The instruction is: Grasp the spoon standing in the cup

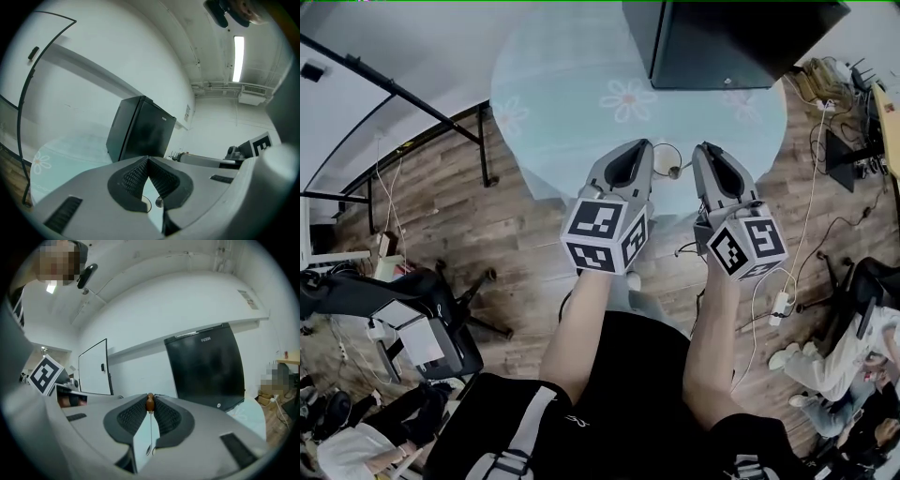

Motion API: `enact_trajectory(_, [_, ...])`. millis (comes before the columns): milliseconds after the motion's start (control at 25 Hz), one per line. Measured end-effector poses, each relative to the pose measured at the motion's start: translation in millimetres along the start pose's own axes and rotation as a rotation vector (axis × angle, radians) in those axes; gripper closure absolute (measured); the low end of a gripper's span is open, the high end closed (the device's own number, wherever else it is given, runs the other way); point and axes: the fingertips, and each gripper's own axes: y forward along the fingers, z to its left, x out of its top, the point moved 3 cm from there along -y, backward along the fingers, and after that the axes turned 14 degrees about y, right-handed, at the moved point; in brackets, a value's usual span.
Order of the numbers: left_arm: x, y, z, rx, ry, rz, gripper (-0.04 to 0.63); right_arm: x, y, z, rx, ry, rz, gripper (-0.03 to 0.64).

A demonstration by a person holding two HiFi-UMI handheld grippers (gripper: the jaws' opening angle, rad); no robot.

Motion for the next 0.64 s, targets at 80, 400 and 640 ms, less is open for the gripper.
enact_trajectory(80, [6.0,-6.1,-4.1,-0.003,0.01,-0.015,0.595,4.7,-7.1,6.3,0.009,-0.009,-0.015,0.566])
enact_trajectory(400, [26.7,-24.0,-21.4,-0.011,0.057,-0.055,0.595,19.3,-29.8,19.8,0.026,-0.035,-0.056,0.566])
enact_trajectory(640, [40.9,-38.2,-24.7,-0.006,0.08,-0.069,0.595,28.1,-37.0,32.4,0.037,-0.042,-0.072,0.566])
